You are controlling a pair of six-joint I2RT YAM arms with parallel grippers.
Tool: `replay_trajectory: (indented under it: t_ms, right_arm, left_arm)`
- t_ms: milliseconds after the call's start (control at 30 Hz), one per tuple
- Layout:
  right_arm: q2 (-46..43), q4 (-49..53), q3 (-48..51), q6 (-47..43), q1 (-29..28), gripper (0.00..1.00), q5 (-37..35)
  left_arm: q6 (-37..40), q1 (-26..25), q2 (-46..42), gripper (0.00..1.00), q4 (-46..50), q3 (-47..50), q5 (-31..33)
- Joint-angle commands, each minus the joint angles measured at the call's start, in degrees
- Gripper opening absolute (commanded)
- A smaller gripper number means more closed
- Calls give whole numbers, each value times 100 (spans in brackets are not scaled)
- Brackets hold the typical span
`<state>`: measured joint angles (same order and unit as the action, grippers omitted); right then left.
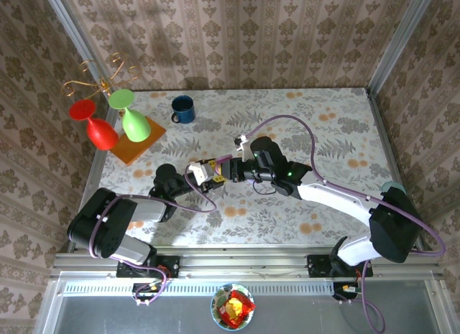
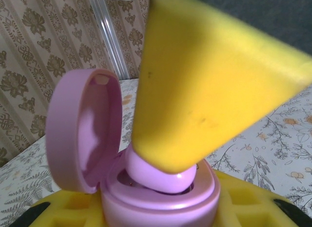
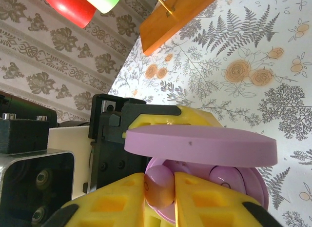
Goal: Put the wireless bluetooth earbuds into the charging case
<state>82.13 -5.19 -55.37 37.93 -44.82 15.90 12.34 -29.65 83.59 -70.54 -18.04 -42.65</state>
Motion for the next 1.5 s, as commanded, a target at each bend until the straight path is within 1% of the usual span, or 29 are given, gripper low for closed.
replay_trajectory:
  t_ms: [0, 133, 233, 367, 533, 667, 767, 1000, 1133, 1300, 1467]
  right_arm:
    - [61, 39, -123, 23, 18, 28, -74]
    - [-12, 123, -144, -31, 25, 35, -165]
    - [-71, 132, -149, -73, 22, 39, -149]
    - [-197, 175, -107, -211, 25, 41, -193]
    - [-614, 23, 62, -345, 18, 45, -78]
    - [-839, 49, 71, -514, 21, 46, -141]
    - [-761, 485, -259, -703, 26, 46, -269]
    - [-97, 1240, -1129, -803, 122, 45, -421]
    - [276, 1535, -1470, -745, 151, 46, -259]
    - [326, 1475, -1436, -727, 153, 46, 64]
    - [-9, 1178, -1077, -624, 154, 46, -39]
  left_arm:
    - [41, -50, -176, 19, -256, -77, -28]
    - [33, -42, -168, 19, -256, -67, -27]
    - [35, -41, -153, 19, -254, -61, -20]
    - [57, -15, -156, 19, -247, -25, 12]
    - [170, 62, -142, 19, -217, 10, 44]
    - [447, 65, -133, 19, -216, 85, 73]
    - [530, 73, -179, 19, -201, 117, 49]
    - [477, 73, -168, 19, -157, 69, -121]
    - [317, 73, -213, 19, -171, 38, -77]
    - [41, 112, -226, 21, -267, 21, -33]
    - [-253, 159, -323, 21, -292, -22, 14]
